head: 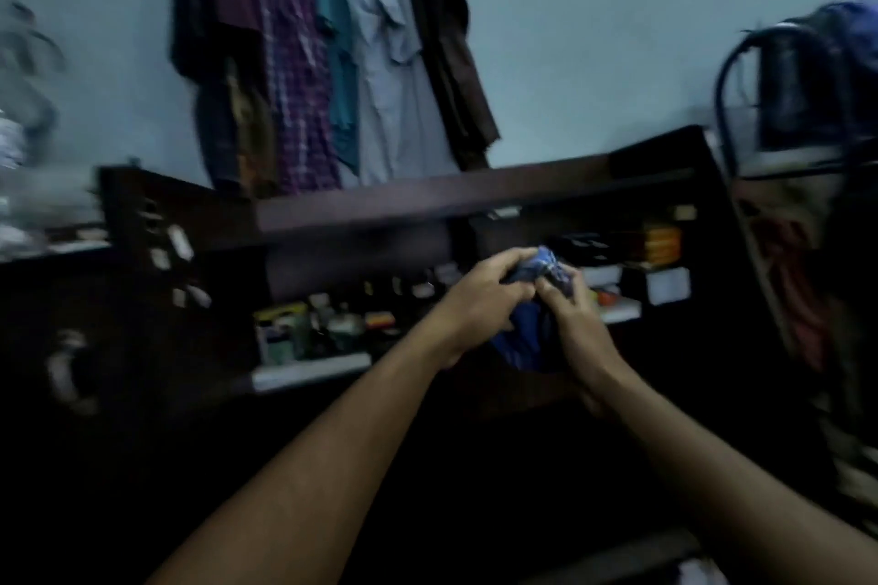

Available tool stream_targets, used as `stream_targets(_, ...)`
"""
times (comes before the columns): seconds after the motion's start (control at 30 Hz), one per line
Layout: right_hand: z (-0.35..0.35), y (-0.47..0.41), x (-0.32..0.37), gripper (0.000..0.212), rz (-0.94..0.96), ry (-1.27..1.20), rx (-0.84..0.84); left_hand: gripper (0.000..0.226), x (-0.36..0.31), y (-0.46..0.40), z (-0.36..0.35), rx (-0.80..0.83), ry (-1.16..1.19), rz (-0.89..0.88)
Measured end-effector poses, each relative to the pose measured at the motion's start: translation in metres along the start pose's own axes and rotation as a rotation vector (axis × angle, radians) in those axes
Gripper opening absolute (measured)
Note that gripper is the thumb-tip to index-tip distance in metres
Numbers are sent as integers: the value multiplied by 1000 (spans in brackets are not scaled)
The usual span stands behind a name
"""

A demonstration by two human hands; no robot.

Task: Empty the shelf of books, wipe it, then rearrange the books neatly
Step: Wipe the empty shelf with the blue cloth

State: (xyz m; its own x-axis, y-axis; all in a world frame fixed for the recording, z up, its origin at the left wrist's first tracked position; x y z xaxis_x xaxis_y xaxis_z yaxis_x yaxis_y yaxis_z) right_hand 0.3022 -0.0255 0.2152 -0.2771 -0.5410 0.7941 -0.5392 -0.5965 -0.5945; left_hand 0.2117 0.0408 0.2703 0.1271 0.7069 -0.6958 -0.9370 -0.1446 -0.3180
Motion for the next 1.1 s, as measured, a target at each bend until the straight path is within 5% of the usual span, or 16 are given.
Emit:
stream_targets(0.1, 67, 63, -69, 16, -146, 288, -54, 58, 65, -3, -94, 253, 172, 67)
stream_targets(0.23, 117, 118, -125, 19, -315, 679, -116, 59, 145, 14, -150, 261, 195, 101)
stream_targets(0.37, 160, 133, -164, 36, -513, 949, -90, 61, 237, 25, -160, 194, -88, 212)
stream_targets(0.5, 192, 130, -226, 67, -770, 1488, 170, 72, 345, 37, -151, 170, -545, 425)
stream_targets(0.57, 204, 137, -260, 83, -912, 1511, 233, 74, 380, 40, -145, 122, -492, 537)
stream_targets(0.7, 204, 127, -291, 73, -980, 1489, 250, 70, 394, 39, -154, 179, -453, 550)
stream_targets(0.8, 195, 110, -295, 87, -1030, 1613, 316, 71, 398, 38, -155, 202, -495, 596)
stream_targets(1.0, 87, 137, -298, 70, -704, 1444, 619, 65, 390, 39, -158, 241, -585, 638)
stream_targets(1.1, 109, 135, -291, 62, -668, 1479, 721, 60, 389, 40, -163, 294, -607, 680)
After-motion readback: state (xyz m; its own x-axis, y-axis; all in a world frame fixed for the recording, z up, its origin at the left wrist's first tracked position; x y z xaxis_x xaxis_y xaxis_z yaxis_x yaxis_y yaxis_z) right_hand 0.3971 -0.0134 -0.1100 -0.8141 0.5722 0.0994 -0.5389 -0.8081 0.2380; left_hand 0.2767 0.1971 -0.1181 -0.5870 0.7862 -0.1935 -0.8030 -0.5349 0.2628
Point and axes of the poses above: each hand's wrist, its own y-axis away from the middle knuckle, its own z-axis out of the back of the hand, x = y × z, the point moved 9 cm from there along -y, towards the middle knuckle, and after that the axes turned 13 degrees about x, right-handed, at the moved point
